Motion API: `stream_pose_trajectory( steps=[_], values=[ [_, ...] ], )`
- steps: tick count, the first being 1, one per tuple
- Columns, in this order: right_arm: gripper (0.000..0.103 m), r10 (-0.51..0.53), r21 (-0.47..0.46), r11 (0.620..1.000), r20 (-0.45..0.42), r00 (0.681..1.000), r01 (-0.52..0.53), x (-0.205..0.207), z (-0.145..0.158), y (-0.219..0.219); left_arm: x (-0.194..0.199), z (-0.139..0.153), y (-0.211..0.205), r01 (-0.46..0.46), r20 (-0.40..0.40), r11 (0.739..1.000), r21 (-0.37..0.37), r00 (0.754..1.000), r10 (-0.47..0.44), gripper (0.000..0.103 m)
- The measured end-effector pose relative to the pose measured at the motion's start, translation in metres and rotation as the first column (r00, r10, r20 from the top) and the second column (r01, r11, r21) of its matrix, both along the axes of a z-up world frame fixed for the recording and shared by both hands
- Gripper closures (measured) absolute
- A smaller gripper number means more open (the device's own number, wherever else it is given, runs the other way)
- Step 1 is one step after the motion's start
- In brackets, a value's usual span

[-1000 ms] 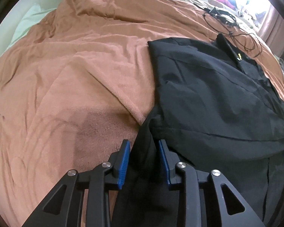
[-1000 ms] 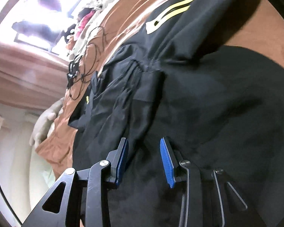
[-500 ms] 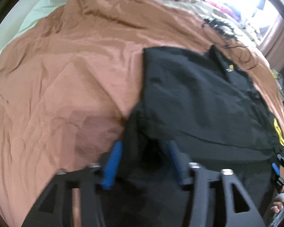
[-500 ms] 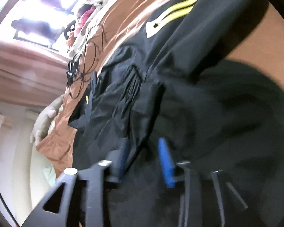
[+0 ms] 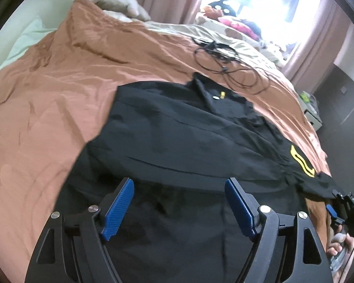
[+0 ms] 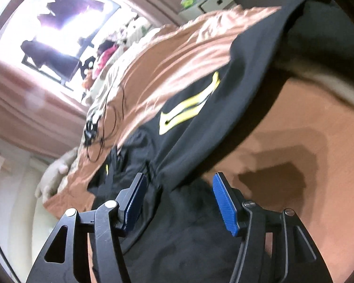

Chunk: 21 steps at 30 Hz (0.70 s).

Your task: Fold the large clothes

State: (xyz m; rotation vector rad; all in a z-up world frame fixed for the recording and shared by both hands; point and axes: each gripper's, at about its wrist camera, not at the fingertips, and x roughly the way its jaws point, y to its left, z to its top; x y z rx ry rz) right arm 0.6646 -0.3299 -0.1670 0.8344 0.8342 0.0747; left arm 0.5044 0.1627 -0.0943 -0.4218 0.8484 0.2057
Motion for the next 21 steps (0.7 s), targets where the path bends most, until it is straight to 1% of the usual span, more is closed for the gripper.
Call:
stream_pose_trajectory(
  steps=[3,7,12,15,18,20,21],
  values=[
    [0.044,-0.037,-0.054,0.998,-0.008,0.999,0.036,0.0,-0.001,-0.018,-0.001,0.002,-0.017,0.018,0.016,1.0,0.003,1.0,-0.018,0.023],
    [0.044,-0.063,-0.083,0.995,-0.021,0.998,0.061,0.004,-0.007,-0.037,-0.002,-0.005,-0.029,0.023,0.03,1.0,0.001,0.999,-0.023,0.023],
    [0.044,-0.085,-0.149,0.985,-0.011,0.996,0.082,0.02,-0.015,-0.051,0.006,-0.021,-0.033,0.011,0.007,0.999,0.04,1.0,-0.011,0.023],
    [0.044,-0.09,-0.174,0.981,-0.019,0.996,0.085,0.033,-0.019,-0.055,0.011,-0.03,-0.031,0.004,-0.004,0.999,0.048,1.0,-0.003,0.023],
    [0.044,-0.109,-0.179,0.978,0.01,0.994,0.109,0.037,-0.022,-0.06,0.014,-0.037,-0.027,-0.004,0.003,0.999,0.047,1.0,0.004,0.023],
    [0.044,-0.102,-0.193,0.976,0.013,0.995,0.103,0.042,-0.023,-0.061,0.018,-0.042,-0.027,-0.007,0.001,0.998,0.054,1.0,0.007,0.023],
    [0.044,-0.1,-0.197,0.975,0.034,0.994,0.104,0.043,-0.023,-0.06,0.02,-0.043,-0.027,-0.005,-0.002,0.998,0.058,1.0,0.005,0.023]
  ],
)
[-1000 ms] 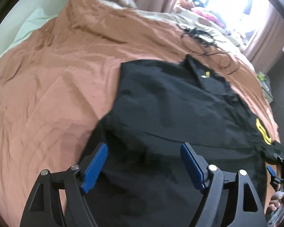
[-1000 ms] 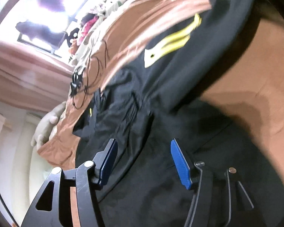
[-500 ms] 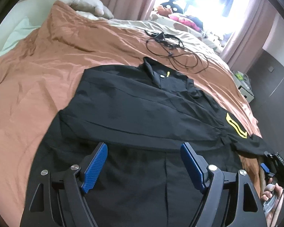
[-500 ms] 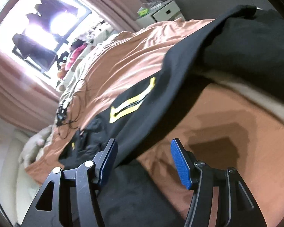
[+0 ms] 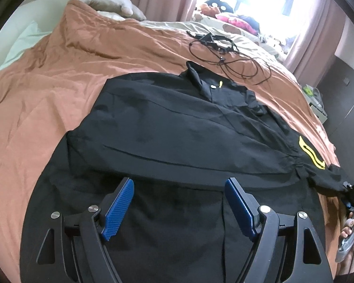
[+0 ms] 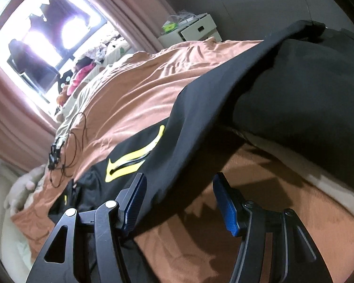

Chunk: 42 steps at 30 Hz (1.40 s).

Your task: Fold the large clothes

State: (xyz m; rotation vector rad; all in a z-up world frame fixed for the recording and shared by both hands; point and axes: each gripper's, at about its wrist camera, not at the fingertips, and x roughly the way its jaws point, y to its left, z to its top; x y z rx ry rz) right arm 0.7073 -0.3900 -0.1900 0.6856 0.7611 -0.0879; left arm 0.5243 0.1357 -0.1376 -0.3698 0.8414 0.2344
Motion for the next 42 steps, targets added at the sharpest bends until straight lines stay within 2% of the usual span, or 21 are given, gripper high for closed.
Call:
stream_pose_trajectory(
  steps=[1,3,4,5,9,11,16,22,26,34,37,42],
  values=[
    [0.045,-0.006,-0.008,1.0,0.011,1.0,0.006,0.0,0.0,0.002,0.002,-0.002,-0.001,0.003,-0.001,1.0,0.004,1.0,-0.003,0.023],
    [0.068,-0.005,-0.026,1.0,0.025,1.0,0.006,0.003,-0.001,0.005,0.004,-0.004,-0.002,0.016,-0.001,1.0,-0.008,1.0,-0.016,0.023],
    [0.095,0.001,-0.022,1.0,0.034,0.999,-0.001,0.003,-0.001,0.006,0.005,-0.007,-0.004,0.025,-0.003,0.999,-0.025,1.0,-0.025,0.023],
    [0.097,0.001,-0.015,1.0,0.044,0.999,0.0,0.002,-0.002,0.006,0.006,-0.009,-0.006,0.03,-0.005,0.999,-0.036,1.0,-0.03,0.023],
    [0.099,0.003,-0.041,0.999,0.089,0.996,0.001,-0.006,0.005,0.012,0.009,-0.018,-0.013,0.022,-0.039,0.998,-0.056,0.999,-0.025,0.023],
    [0.099,0.007,-0.022,1.0,0.132,0.991,-0.004,-0.011,0.015,0.014,0.01,-0.022,-0.017,0.034,-0.051,0.997,-0.064,0.998,-0.037,0.023],
    [0.099,0.044,-0.029,0.999,0.193,0.98,-0.039,-0.019,0.041,0.03,0.013,-0.021,-0.031,0.086,-0.056,0.996,-0.014,0.995,-0.087,0.023],
    [0.099,0.107,-0.011,0.994,0.24,0.965,-0.108,-0.024,0.066,0.045,0.02,-0.025,-0.041,0.124,-0.062,0.992,-0.009,0.99,-0.124,0.023],
    [0.099,0.178,-0.013,0.983,0.263,0.948,-0.181,-0.025,0.08,0.066,0.025,-0.021,-0.056,0.184,-0.044,0.983,0.013,0.982,-0.184,0.023],
    [0.099,0.365,-0.083,0.931,0.287,0.886,-0.356,-0.031,0.104,0.142,0.025,-0.015,-0.066,0.215,-0.025,0.977,-0.003,0.976,-0.215,0.023],
    [0.099,0.434,-0.032,0.896,0.281,0.856,-0.444,-0.03,0.099,0.174,0.023,-0.013,-0.065,0.216,-0.02,0.976,-0.005,0.976,-0.216,0.023],
    [0.099,0.524,-0.066,0.85,0.218,0.823,-0.523,-0.026,0.079,0.228,0.02,-0.014,-0.058,0.212,-0.024,0.977,-0.012,0.977,-0.212,0.023]
  ],
)
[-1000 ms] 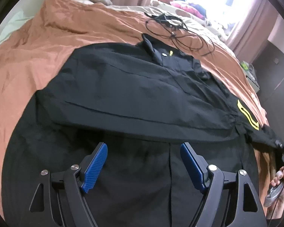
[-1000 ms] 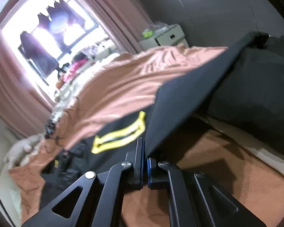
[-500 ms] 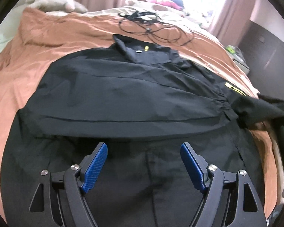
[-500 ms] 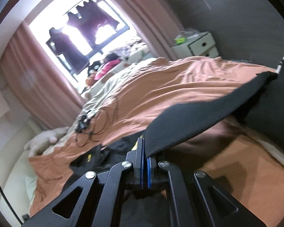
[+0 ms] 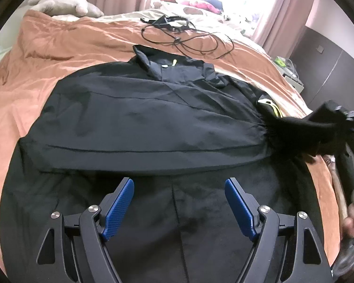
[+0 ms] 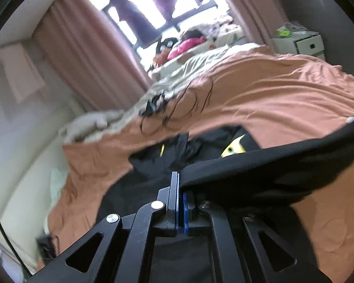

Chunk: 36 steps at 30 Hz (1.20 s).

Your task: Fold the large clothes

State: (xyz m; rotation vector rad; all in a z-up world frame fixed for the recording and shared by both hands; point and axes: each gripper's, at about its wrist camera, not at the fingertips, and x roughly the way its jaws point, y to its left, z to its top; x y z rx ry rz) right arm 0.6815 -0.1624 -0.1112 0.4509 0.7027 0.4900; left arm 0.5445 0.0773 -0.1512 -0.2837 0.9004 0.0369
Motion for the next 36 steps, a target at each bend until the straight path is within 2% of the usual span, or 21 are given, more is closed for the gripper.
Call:
stream_pose_trajectory(
  steps=[3,4,6,7,8,11,13,18,26,30,33,36],
  values=[
    [0.098,0.049,-0.054,0.997,-0.081,0.995,-0.054,0.006,-0.021,0.028,-0.003,0.001,0.009,-0.018,0.001,1.0,0.0,1.0,0.018,0.023],
    [0.094,0.046,-0.08,0.995,-0.12,0.992,-0.056,0.009,-0.029,0.033,-0.004,0.001,0.011,-0.026,0.001,1.0,-0.004,1.0,0.026,0.023],
    [0.079,0.047,-0.085,0.994,-0.203,0.978,-0.066,0.01,-0.046,0.03,-0.004,0.001,0.017,-0.042,-0.004,0.999,-0.021,0.999,0.041,0.023],
    [0.062,0.046,-0.066,0.996,-0.235,0.971,-0.063,0.007,-0.052,0.026,-0.005,0.001,0.019,-0.051,-0.005,0.998,-0.035,0.999,0.051,0.023],
    [0.05,0.035,-0.047,0.998,-0.254,0.967,-0.049,0.003,-0.056,0.02,-0.005,0.002,0.021,-0.057,-0.004,0.997,-0.045,0.998,0.057,0.023],
    [0.037,-0.027,-0.011,1.0,-0.266,0.963,0.025,-0.011,-0.056,-0.012,-0.008,0.004,0.023,-0.071,0.001,0.995,-0.07,0.997,0.072,0.023],
    [0.031,-0.077,0.046,0.995,-0.284,0.956,0.094,-0.022,-0.054,-0.04,-0.01,0.007,0.02,-0.068,0.007,0.995,-0.079,0.998,0.069,0.023],
    [0.029,-0.197,0.141,0.956,-0.346,0.917,0.259,-0.046,-0.063,-0.105,-0.016,0.012,0.013,-0.056,0.018,0.996,-0.077,0.998,0.057,0.023],
    [0.029,-0.331,0.237,0.856,-0.43,0.84,0.459,-0.094,-0.095,-0.18,-0.02,0.014,0.018,-0.075,0.029,0.994,-0.076,0.997,0.077,0.023],
    [0.029,-0.334,0.233,0.834,-0.508,0.794,0.5,-0.09,-0.118,-0.185,-0.02,0.012,0.02,-0.088,0.025,0.993,-0.076,0.996,0.09,0.023],
    [0.029,-0.321,0.215,0.822,-0.589,0.742,0.527,-0.089,-0.141,-0.181,-0.018,0.01,0.021,-0.086,0.017,0.994,-0.07,0.996,0.087,0.023],
    [0.029,-0.342,0.195,0.821,-0.585,0.735,0.537,-0.079,-0.144,-0.181,-0.017,0.01,0.026,-0.092,0.013,0.994,-0.066,0.996,0.093,0.023]
  ],
)
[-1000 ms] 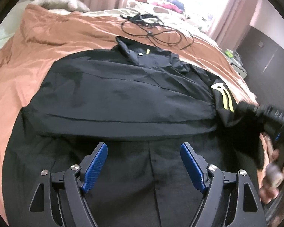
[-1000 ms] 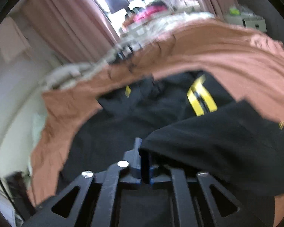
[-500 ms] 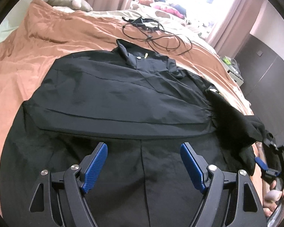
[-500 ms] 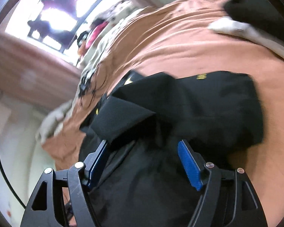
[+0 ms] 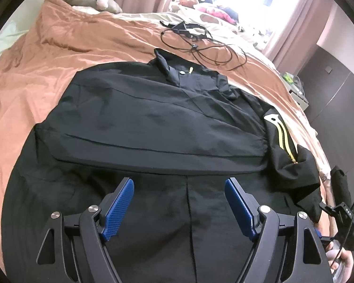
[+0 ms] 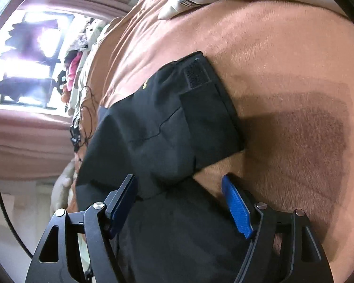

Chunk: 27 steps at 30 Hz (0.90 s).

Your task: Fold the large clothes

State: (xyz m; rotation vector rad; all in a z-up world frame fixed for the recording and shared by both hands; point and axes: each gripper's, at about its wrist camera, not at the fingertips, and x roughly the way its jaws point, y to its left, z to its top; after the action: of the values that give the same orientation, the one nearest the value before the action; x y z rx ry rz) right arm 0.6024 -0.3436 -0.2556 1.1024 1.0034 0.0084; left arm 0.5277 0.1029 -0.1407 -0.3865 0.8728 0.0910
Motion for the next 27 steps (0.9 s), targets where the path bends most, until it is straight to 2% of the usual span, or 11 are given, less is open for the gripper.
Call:
stream_pose_trajectory(
  steps=[1,3,4,5,7,10,12,15,18,27],
  values=[
    [0.029,-0.005,-0.026,1.0,0.009,1.0,0.005,0.006,0.001,0.0,-0.001,0.001,0.002,-0.005,0.002,1.0,-0.002,1.0,0.005,0.023],
    [0.039,-0.005,-0.103,0.995,0.015,1.0,0.007,0.02,0.003,-0.002,-0.004,0.004,0.008,-0.019,0.012,1.0,-0.011,1.0,0.019,0.023],
    [0.068,-0.01,-0.138,0.99,0.007,1.0,0.011,0.025,0.004,-0.005,-0.005,0.006,0.011,-0.027,0.015,1.0,-0.015,1.0,0.027,0.023],
    [0.091,-0.005,-0.145,0.989,0.015,1.0,0.007,0.029,0.006,-0.006,-0.006,0.008,0.014,-0.038,0.018,0.999,-0.023,0.999,0.038,0.023],
    [0.092,0.002,-0.116,0.993,0.065,0.998,0.005,0.029,0.016,-0.008,-0.01,0.012,0.022,-0.053,0.028,0.998,-0.041,0.998,0.055,0.023],
    [0.093,0.044,-0.211,0.977,0.198,0.979,-0.001,0.031,0.063,0.002,-0.018,0.018,0.036,-0.078,0.047,0.995,-0.059,0.996,0.081,0.023],
    [0.094,0.096,-0.271,0.963,0.293,0.951,-0.013,0.029,0.1,0.015,-0.024,0.021,0.042,-0.08,0.056,0.995,-0.061,0.995,0.083,0.023],
    [0.094,0.184,-0.347,0.937,0.409,0.894,-0.034,0.032,0.149,0.044,-0.034,0.024,0.053,-0.094,0.058,0.995,-0.034,0.994,0.096,0.023],
    [0.094,0.247,-0.368,0.927,0.452,0.857,-0.073,0.034,0.172,0.073,-0.043,0.023,0.067,-0.119,0.055,0.992,-0.031,0.991,0.121,0.023],
    [0.094,0.39,-0.399,0.897,0.511,0.766,-0.191,0.047,0.225,0.163,-0.067,0.022,0.116,-0.252,0.036,0.961,-0.117,0.966,0.258,0.023]
  ],
)
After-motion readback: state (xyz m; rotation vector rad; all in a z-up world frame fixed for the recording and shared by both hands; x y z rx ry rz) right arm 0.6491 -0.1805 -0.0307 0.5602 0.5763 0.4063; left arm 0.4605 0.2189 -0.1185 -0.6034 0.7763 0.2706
